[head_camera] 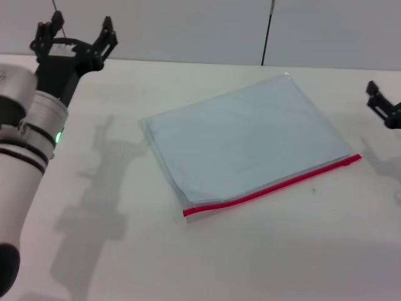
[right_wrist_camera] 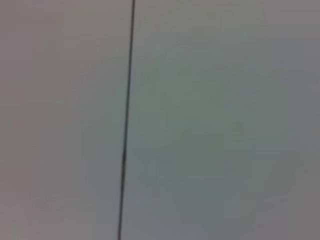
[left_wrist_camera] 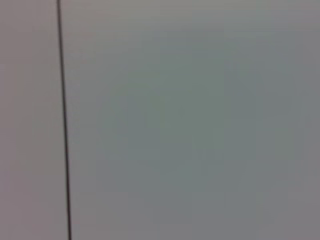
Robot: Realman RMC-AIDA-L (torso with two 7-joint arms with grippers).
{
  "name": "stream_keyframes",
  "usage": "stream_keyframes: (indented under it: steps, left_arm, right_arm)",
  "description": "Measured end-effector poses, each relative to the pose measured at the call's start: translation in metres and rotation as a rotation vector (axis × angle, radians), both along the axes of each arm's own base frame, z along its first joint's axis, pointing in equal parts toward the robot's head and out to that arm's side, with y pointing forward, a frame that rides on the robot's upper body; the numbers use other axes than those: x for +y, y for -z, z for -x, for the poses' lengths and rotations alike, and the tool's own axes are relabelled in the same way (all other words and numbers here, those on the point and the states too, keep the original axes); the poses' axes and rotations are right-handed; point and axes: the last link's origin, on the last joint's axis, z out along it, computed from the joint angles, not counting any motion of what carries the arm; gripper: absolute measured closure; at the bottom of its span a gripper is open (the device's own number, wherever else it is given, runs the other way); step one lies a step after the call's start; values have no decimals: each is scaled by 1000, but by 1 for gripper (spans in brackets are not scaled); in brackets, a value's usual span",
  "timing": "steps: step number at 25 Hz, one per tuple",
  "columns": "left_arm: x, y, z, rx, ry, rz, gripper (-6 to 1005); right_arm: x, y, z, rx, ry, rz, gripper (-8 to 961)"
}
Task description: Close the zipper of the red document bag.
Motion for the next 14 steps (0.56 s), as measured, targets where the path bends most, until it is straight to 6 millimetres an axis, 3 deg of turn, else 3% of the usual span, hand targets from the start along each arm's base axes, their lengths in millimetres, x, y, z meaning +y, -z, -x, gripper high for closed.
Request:
stream_keyframes:
  steps: [6, 14]
  left_arm:
    - [-8, 8, 10, 19, 68, -13, 95]
    - [-11, 9, 13, 30, 87, -29, 95]
  right_arm:
    - [-9, -7, -18, 25, 69, -61, 150]
    - [-11, -11, -20, 49, 73, -86, 150]
